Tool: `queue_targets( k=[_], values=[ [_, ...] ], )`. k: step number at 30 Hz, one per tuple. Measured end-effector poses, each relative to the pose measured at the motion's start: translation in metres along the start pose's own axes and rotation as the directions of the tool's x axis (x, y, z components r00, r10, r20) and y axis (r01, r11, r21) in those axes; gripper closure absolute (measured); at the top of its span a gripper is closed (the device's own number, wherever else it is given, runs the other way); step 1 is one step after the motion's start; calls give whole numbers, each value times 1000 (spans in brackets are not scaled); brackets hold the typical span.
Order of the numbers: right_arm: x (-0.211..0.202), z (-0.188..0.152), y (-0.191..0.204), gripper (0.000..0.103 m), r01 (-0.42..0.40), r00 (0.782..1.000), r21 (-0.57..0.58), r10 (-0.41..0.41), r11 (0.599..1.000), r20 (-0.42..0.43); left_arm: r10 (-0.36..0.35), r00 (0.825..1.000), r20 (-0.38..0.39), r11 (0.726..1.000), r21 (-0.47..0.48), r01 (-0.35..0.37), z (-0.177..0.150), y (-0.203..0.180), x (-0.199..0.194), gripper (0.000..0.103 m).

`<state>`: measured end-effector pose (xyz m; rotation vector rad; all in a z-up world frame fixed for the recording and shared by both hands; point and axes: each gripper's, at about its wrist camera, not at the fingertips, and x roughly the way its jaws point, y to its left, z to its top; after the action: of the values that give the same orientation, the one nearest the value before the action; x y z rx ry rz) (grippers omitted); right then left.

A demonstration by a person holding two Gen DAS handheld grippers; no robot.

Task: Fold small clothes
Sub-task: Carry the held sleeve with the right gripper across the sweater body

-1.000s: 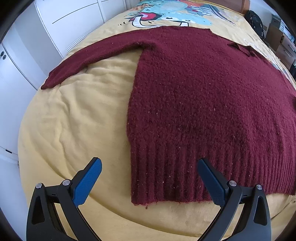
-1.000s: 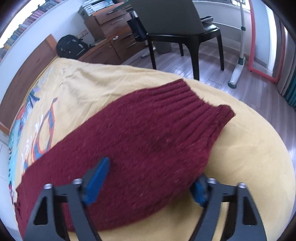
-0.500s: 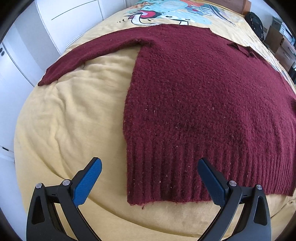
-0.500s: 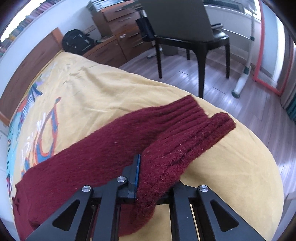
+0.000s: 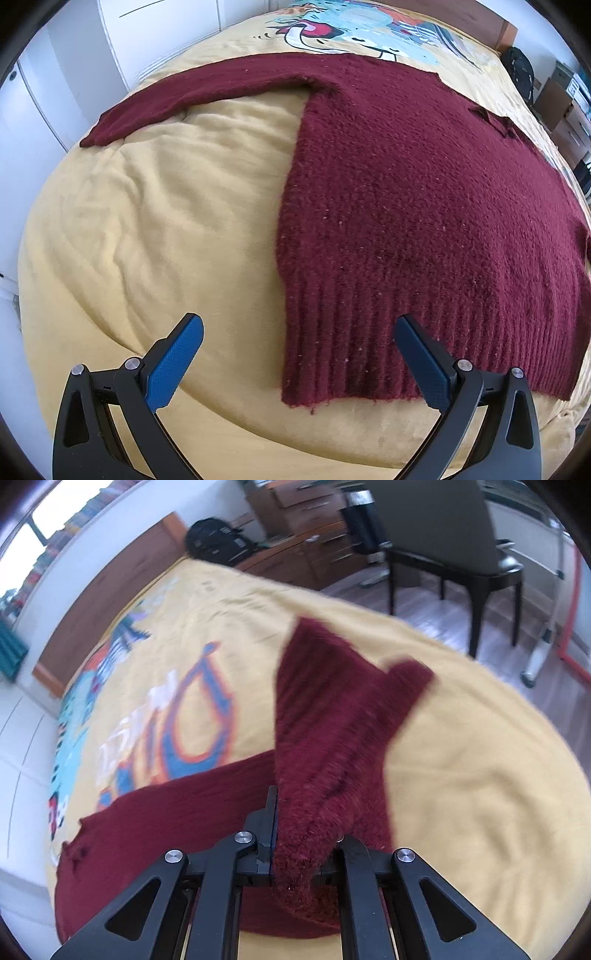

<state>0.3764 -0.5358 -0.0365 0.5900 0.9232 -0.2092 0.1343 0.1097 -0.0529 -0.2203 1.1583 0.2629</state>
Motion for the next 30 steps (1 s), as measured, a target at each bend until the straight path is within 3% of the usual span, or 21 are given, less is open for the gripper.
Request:
queue_targets(
  k=[9, 15, 22, 30],
  values=[
    [35, -35, 112, 95, -171, 979, -52, 164, 984, -120, -17, 1000, 6, 999, -43, 18, -4, 25, -7, 1],
    [50, -65, 195, 95, -248, 957, -138, 221, 959, -187, -13, 1000, 15, 997, -81, 15, -7, 48, -15, 1],
    [63, -104, 282, 95, -318, 930, -228, 256, 920, -263, -23, 1000, 19, 991, -132, 25, -7, 70, -18, 1],
    [72, -147, 354, 95, -359, 909, -295, 259, 886, -327, -46, 999, 27, 985, -162, 50, -3, 84, -23, 1]
  ],
)
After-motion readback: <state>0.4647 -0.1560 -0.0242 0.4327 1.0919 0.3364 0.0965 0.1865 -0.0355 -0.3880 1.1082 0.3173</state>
